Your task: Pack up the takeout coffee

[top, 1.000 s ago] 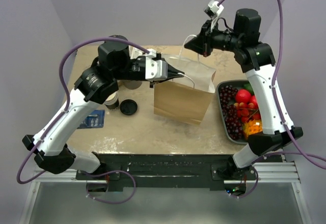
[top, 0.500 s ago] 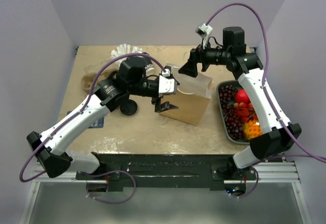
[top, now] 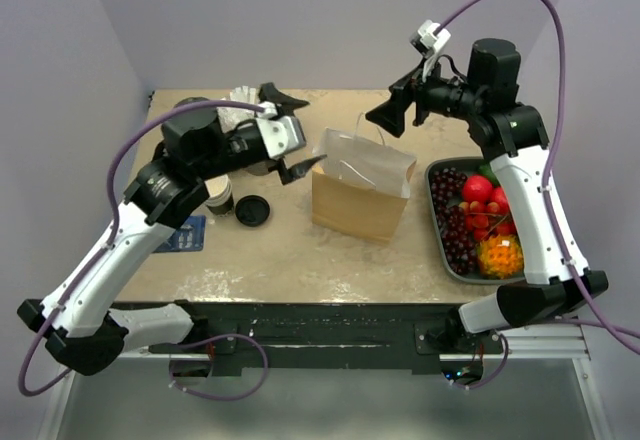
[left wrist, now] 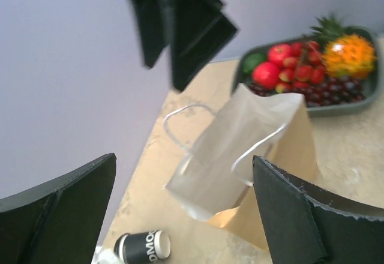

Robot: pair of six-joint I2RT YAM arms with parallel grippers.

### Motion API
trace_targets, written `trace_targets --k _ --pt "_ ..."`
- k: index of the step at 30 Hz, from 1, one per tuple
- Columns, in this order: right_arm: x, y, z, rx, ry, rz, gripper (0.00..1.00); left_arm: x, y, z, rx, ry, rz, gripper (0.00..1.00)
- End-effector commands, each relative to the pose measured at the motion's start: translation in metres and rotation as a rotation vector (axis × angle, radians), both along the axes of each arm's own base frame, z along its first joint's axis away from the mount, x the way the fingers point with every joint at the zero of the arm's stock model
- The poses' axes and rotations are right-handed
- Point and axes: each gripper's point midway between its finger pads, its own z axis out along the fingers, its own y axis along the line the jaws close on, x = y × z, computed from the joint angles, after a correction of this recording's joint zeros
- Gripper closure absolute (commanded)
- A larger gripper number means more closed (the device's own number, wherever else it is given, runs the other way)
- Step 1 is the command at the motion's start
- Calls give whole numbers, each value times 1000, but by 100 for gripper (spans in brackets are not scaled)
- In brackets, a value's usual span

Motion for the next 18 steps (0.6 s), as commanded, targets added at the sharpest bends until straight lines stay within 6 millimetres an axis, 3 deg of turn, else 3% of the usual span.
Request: trace_targets --k 1,4,5,6,11,16,18 --pt "18 -22 -31 -139 6 -68 9 51 48 9 -130 70 282 1" --pt "25 -23 -58 -207 47 -28 11 86 72 1 -192 171 421 1" --pt "23 -19 -62 -213 54 5 11 99 70 -6 -187 193 441 1" --pt "25 -20 -78 -249 85 35 12 110 77 -2 -199 187 474 1" --pt "32 -20 -106 -312 120 82 15 170 83 -5 -208 217 548 1" --pt "49 -18 -127 -326 161 75 23 195 91 -10 -215 225 561 2" --pt "52 -16 -132 -330 170 91 31 199 91 -10 -217 224 554 2"
